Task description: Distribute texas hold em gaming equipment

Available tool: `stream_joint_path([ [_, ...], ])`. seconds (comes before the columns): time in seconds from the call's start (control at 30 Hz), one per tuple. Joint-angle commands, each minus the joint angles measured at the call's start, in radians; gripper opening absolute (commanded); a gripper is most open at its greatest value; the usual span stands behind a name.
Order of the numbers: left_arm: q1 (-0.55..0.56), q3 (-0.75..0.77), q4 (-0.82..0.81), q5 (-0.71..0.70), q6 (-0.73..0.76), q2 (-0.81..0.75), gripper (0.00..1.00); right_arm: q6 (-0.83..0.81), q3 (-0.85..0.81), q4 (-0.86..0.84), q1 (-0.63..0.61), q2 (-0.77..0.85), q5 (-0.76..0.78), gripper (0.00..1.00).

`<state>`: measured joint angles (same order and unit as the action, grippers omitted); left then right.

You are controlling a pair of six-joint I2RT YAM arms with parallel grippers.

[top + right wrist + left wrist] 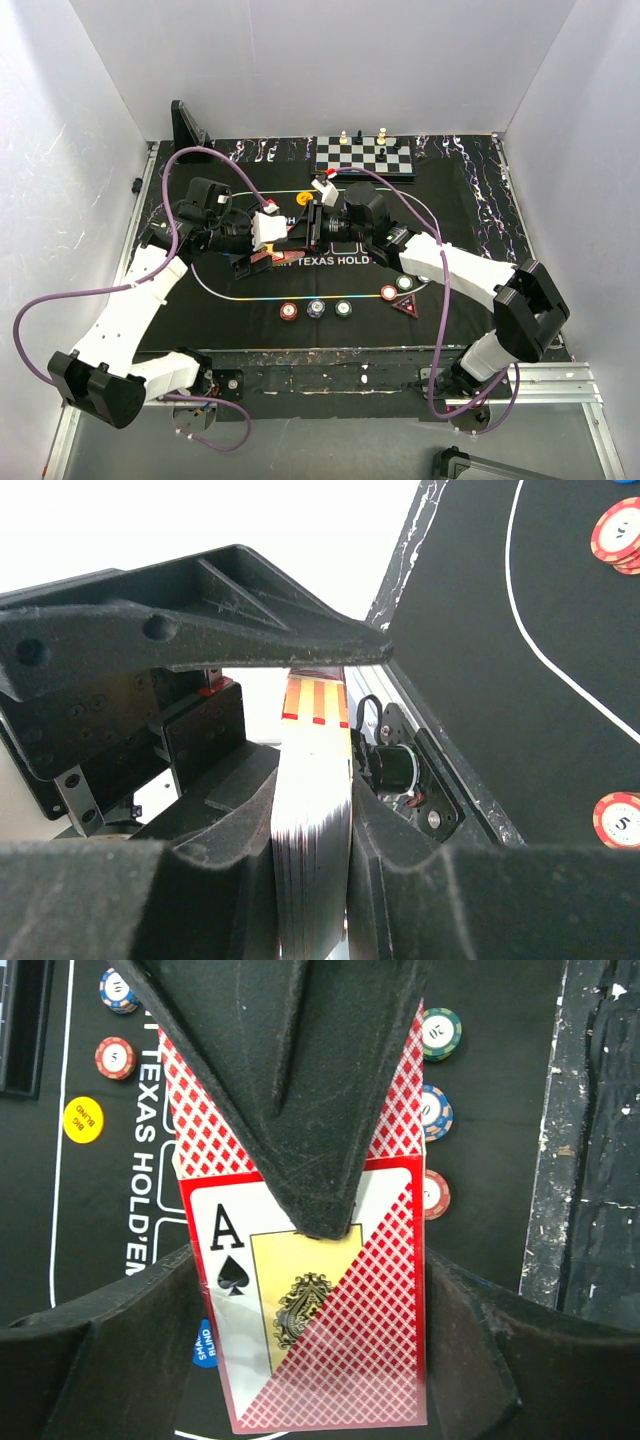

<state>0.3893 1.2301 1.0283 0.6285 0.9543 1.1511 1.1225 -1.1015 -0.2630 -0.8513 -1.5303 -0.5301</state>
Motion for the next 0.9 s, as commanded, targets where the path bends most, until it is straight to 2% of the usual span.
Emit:
stream_joint_path([
  [0.0,-0.018,0.042,0.01,0.033,0.003,0.001,0.71,0.017,-0.044,-0.07,-0.005,0.024,-0.03,0.11],
  [0.13,-0.018,0.065,0.055,0.051,0.009,0.007,0.58,0.019,-0.04,-0.073,-0.005,0.022,-0.033,0.14],
  [0.2,-0.018,0.08,0.087,0.063,0.021,0.012,0.49,0.019,-0.032,-0.076,-0.003,0.024,-0.038,0.23],
  [0.3,-0.018,0.109,0.15,0.074,0.032,0.032,0.32,0.01,-0.02,-0.058,0.001,0.027,-0.037,0.41],
  [0.4,-0.018,0.121,0.193,0.065,0.052,0.045,0.14,-0.01,-0.006,-0.019,0.012,0.036,-0.041,0.52],
  [0.43,-0.018,0.123,0.196,0.065,0.055,0.044,0.12,-0.015,0.003,-0.018,0.015,0.044,-0.042,0.55],
  [0.63,-0.018,0.121,0.196,0.085,0.046,0.042,0.09,-0.038,0.006,0.014,0.026,0.056,-0.048,0.66],
  [0.87,-0.018,0.121,0.194,0.094,0.029,0.027,0.08,-0.053,-0.011,0.067,0.026,0.041,-0.051,0.66],
])
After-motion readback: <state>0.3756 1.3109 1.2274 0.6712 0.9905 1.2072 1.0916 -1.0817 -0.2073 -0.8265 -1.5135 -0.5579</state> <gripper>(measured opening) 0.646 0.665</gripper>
